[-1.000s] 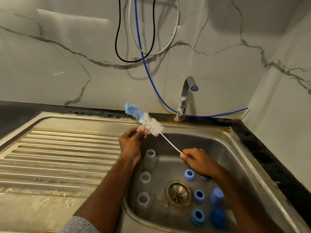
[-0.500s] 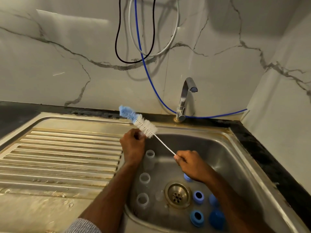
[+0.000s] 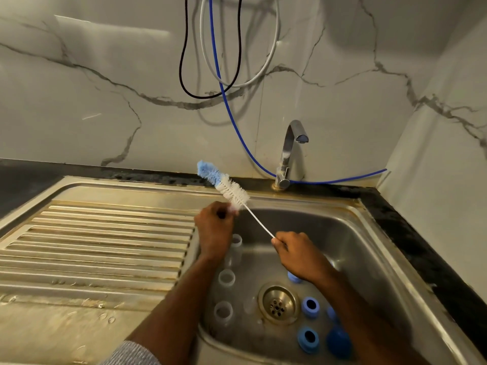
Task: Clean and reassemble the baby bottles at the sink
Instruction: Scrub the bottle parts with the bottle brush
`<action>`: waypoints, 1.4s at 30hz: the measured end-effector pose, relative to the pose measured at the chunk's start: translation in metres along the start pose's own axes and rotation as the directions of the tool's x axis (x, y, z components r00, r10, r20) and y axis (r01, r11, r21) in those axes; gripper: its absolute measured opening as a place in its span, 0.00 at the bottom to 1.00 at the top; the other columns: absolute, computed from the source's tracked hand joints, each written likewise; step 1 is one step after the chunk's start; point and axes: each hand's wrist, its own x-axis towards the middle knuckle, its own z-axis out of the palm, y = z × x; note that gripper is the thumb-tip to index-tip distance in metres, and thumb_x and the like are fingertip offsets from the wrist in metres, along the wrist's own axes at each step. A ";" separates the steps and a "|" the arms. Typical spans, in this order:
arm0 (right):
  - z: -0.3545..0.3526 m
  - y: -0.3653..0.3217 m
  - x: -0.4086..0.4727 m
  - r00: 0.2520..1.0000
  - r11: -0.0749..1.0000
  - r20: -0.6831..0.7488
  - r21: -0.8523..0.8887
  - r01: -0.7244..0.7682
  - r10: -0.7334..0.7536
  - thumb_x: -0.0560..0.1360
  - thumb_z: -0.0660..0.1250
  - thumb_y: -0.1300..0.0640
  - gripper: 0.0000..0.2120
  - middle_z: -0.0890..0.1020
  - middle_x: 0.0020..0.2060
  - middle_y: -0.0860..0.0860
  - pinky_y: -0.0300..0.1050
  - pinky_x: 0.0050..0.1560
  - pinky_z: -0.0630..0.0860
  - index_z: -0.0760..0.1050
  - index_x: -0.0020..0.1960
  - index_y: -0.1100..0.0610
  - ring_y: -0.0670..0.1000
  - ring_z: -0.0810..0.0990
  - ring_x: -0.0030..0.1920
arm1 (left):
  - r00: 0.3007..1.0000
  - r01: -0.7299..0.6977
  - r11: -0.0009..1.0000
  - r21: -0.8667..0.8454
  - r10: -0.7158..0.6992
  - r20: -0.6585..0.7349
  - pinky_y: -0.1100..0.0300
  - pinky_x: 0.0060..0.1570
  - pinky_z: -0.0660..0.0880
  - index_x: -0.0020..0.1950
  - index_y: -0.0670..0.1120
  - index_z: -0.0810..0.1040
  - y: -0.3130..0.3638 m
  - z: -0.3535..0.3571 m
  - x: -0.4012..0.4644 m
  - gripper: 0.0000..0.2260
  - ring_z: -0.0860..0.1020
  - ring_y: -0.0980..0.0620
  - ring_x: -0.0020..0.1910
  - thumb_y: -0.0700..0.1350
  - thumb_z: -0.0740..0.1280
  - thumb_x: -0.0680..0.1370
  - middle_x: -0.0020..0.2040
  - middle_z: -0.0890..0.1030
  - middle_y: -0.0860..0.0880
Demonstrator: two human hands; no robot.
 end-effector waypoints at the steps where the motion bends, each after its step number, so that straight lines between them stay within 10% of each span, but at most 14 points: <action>1: 0.003 -0.003 0.000 1.000 1.000 -0.024 -0.009 -0.008 0.007 0.83 0.57 0.49 0.19 0.72 0.29 0.44 0.39 0.33 0.64 0.65 0.34 0.48 0.44 0.72 0.34 | 0.998 -0.055 0.998 -0.007 0.055 0.038 0.73 0.47 0.73 0.49 0.48 0.85 0.003 0.004 -0.006 0.03 0.79 0.64 0.41 0.42 0.74 0.76 0.42 0.82 0.57; 5: 0.000 0.000 0.003 0.996 0.997 -0.078 0.071 -0.027 0.032 0.83 0.60 0.50 0.19 0.73 0.27 0.46 0.46 0.35 0.68 0.66 0.33 0.48 0.44 0.73 0.31 | 0.997 -0.059 0.992 -0.115 0.064 0.042 0.78 0.43 0.72 0.49 0.47 0.85 0.007 0.011 -0.010 0.05 0.80 0.65 0.38 0.41 0.76 0.74 0.41 0.83 0.56; 8: -0.007 0.008 0.000 0.998 0.994 -0.061 0.108 -0.009 0.016 0.82 0.60 0.50 0.18 0.74 0.26 0.48 0.50 0.37 0.73 0.68 0.33 0.51 0.48 0.74 0.29 | 0.980 0.192 0.914 -0.357 -0.197 0.023 0.67 0.43 0.80 0.52 0.47 0.84 0.001 0.004 0.001 0.07 0.84 0.59 0.41 0.42 0.75 0.75 0.43 0.86 0.51; 11: -0.006 0.007 -0.004 0.998 0.993 -0.062 0.113 0.025 -0.018 0.82 0.61 0.50 0.18 0.74 0.26 0.48 0.49 0.37 0.74 0.68 0.34 0.52 0.49 0.75 0.30 | 0.876 0.427 0.569 -0.703 -0.452 0.166 0.58 0.45 0.83 0.56 0.46 0.81 -0.004 -0.003 0.010 0.10 0.86 0.49 0.45 0.36 0.73 0.76 0.47 0.86 0.44; 16: -0.005 0.003 -0.005 0.998 0.992 -0.038 0.111 0.063 -0.059 0.83 0.60 0.51 0.18 0.76 0.28 0.49 0.51 0.38 0.74 0.69 0.35 0.52 0.50 0.75 0.32 | 0.776 0.532 0.221 -0.818 -0.514 0.366 0.57 0.44 0.84 0.53 0.41 0.80 -0.003 -0.007 0.011 0.04 0.87 0.48 0.43 0.37 0.69 0.79 0.46 0.86 0.41; 23: 0.006 -0.013 0.000 0.998 0.980 -0.057 0.197 -0.008 0.020 0.82 0.60 0.51 0.18 0.74 0.27 0.48 0.49 0.36 0.71 0.69 0.35 0.53 0.47 0.72 0.29 | 0.809 0.588 0.411 -0.697 -0.307 0.502 0.55 0.50 0.84 0.56 0.37 0.81 0.008 0.006 -0.004 0.07 0.86 0.48 0.44 0.36 0.68 0.79 0.46 0.86 0.40; 28: -0.008 0.000 -0.005 0.990 0.922 0.138 0.377 -0.089 0.040 0.82 0.62 0.53 0.18 0.73 0.24 0.45 0.44 0.32 0.69 0.72 0.33 0.52 0.44 0.70 0.26 | 0.778 0.577 0.233 -0.783 -0.448 0.440 0.52 0.53 0.83 0.56 0.39 0.80 0.001 -0.008 0.013 0.06 0.86 0.46 0.49 0.38 0.67 0.80 0.49 0.86 0.40; 33: -0.002 -0.007 -0.007 0.987 0.910 0.150 0.400 -0.112 0.056 0.82 0.61 0.52 0.18 0.72 0.22 0.44 0.44 0.30 0.67 0.72 0.34 0.52 0.45 0.69 0.25 | 0.817 0.576 0.452 -0.681 -0.291 0.497 0.55 0.49 0.84 0.57 0.37 0.80 0.008 0.006 -0.007 0.07 0.84 0.47 0.45 0.34 0.64 0.81 0.47 0.85 0.41; 42: -0.009 -0.005 -0.004 0.997 0.897 -0.009 0.438 -0.062 0.074 0.82 0.62 0.54 0.17 0.71 0.20 0.44 0.33 0.25 0.64 0.72 0.34 0.53 0.41 0.68 0.22 | 0.764 0.638 0.271 -0.721 -0.342 0.548 0.53 0.52 0.83 0.66 0.37 0.73 0.005 0.005 0.004 0.12 0.81 0.38 0.59 0.35 0.60 0.83 0.63 0.79 0.34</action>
